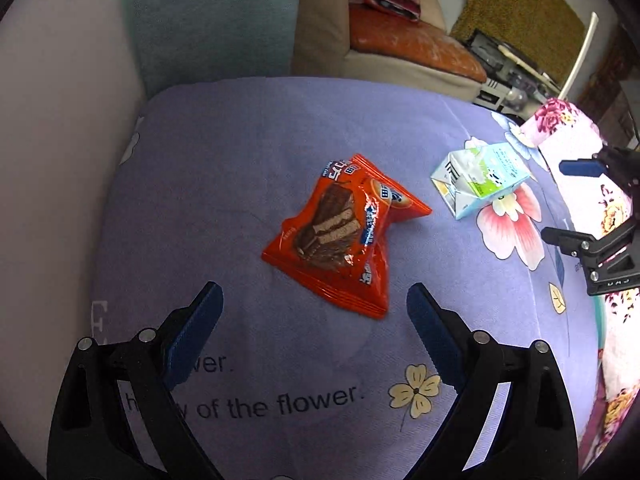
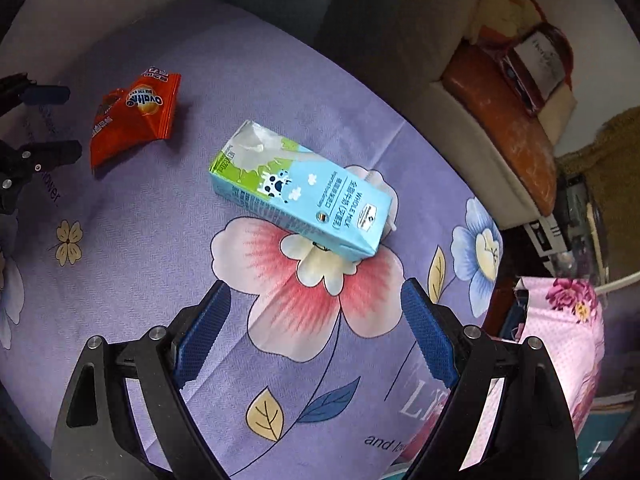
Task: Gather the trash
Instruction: 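Grasp the orange Ovaltine snack bag with left tool while right grasps the milk carton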
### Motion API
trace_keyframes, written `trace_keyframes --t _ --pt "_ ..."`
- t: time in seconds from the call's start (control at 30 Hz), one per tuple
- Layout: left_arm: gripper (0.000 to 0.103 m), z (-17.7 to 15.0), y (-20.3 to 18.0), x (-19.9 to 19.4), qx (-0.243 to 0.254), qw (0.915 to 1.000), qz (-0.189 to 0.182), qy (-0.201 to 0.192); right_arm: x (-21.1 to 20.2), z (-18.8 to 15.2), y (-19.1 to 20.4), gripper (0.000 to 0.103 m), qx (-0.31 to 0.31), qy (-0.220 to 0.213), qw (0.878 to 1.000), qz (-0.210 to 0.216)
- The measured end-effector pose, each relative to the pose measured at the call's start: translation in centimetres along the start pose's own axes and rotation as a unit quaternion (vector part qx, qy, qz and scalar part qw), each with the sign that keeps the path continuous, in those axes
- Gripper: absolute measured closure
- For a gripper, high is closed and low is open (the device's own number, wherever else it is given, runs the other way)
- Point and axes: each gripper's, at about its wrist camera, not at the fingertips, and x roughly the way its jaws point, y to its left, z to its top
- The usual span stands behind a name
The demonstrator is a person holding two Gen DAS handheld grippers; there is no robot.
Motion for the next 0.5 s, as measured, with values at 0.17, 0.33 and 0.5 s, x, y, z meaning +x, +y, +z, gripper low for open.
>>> trace_keyframes --t 0.17,0.33,0.5 --pt "0.01 1.4 0.1 1.2 0.031 0.9994 -0.005 0.015 2.1 3.5 -0.1 0.02 -0.082 0.015 0.996 0.013" --pt "0.01 2.8 -0.1 2.7 0.046 0.9984 -0.016 0.029 4.5 5.3 -0.3 0.02 -0.13 0.04 0.99 0.036" --pt "0.01 3.9 -0.4 4.3 0.05 0.9976 -0.018 0.044 6.1 6.3 -0.2 0.02 -0.156 0.06 0.983 0.078"
